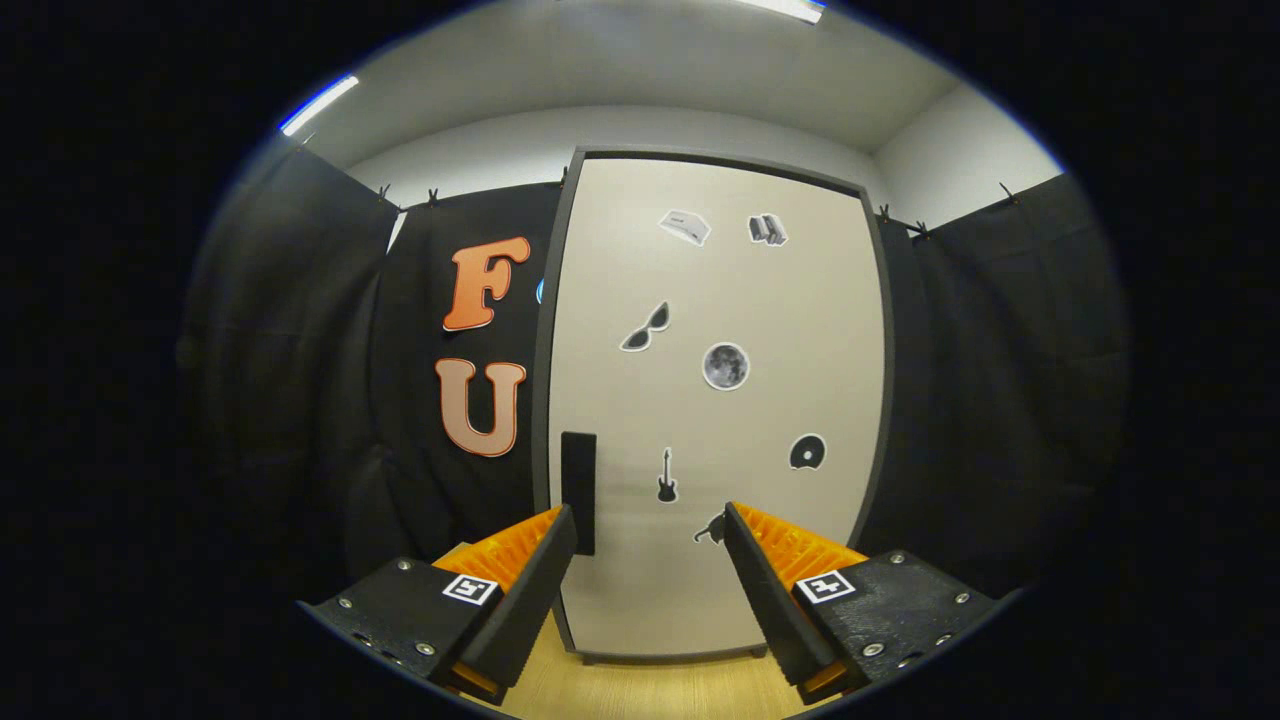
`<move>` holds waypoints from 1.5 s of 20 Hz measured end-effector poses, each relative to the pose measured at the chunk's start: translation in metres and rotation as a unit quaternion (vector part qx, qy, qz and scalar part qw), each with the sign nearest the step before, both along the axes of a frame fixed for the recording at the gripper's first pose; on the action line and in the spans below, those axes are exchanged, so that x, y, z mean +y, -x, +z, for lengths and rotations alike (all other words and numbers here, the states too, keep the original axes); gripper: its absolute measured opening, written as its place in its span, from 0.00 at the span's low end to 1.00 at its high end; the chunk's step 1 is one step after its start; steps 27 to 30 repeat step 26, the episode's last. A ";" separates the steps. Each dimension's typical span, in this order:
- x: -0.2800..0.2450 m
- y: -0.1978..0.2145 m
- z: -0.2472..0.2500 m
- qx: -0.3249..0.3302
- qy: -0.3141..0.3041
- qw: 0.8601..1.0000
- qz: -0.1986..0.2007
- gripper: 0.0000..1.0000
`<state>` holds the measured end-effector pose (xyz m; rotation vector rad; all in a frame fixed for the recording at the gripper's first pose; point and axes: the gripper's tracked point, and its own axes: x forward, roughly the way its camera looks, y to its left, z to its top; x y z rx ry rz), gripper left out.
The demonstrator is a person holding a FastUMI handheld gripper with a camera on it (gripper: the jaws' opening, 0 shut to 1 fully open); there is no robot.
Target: Open the shoe cabinet door, grab the shoes and put them into the shoe cabinet, then close the shoe cabinet door.
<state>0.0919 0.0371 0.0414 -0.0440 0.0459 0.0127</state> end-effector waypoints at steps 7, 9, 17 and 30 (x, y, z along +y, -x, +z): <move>-0.038 0.081 0.004 0.005 -0.012 0.999 -0.035 0.93; -0.043 0.096 0.005 0.007 -0.014 0.999 -0.037 0.93; -0.051 0.126 0.008 0.008 -0.022 0.999 -0.041 0.94; -0.047 0.123 0.003 0.016 -0.023 0.999 -0.029 0.94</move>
